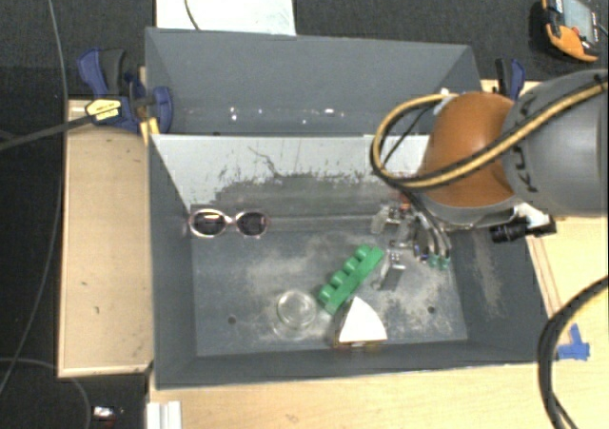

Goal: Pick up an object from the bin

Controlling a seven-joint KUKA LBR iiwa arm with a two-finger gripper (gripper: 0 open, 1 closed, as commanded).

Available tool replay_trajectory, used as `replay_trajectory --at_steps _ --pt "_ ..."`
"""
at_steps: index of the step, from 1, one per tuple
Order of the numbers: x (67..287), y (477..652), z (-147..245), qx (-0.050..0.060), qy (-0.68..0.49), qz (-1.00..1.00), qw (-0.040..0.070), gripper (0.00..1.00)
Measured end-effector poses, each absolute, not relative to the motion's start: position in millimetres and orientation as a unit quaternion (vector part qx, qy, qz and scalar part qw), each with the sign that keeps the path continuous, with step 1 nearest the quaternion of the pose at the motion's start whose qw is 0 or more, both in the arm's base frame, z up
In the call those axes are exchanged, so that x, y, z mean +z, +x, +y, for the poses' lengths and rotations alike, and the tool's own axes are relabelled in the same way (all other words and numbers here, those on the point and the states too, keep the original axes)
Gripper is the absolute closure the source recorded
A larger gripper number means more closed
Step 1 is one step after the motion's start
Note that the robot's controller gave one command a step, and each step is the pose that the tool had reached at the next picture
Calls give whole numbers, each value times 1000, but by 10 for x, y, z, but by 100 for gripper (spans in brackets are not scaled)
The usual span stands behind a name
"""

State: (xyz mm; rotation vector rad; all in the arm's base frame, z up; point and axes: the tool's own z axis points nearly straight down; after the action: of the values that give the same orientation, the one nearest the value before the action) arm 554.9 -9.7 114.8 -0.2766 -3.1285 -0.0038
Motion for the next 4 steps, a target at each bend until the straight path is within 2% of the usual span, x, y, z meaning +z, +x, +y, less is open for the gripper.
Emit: replay_trajectory --at_steps 1,2,3,4 --pt "1165 5539 -199 0 -92 -996 -5 0" --pt "1132 5522 -129 0 -77 -997 2 0" --pt "1415 5582 -129 0 -1 -1000 -3 0" --pt "1364 5657 -135 1 75 -997 -7 0"
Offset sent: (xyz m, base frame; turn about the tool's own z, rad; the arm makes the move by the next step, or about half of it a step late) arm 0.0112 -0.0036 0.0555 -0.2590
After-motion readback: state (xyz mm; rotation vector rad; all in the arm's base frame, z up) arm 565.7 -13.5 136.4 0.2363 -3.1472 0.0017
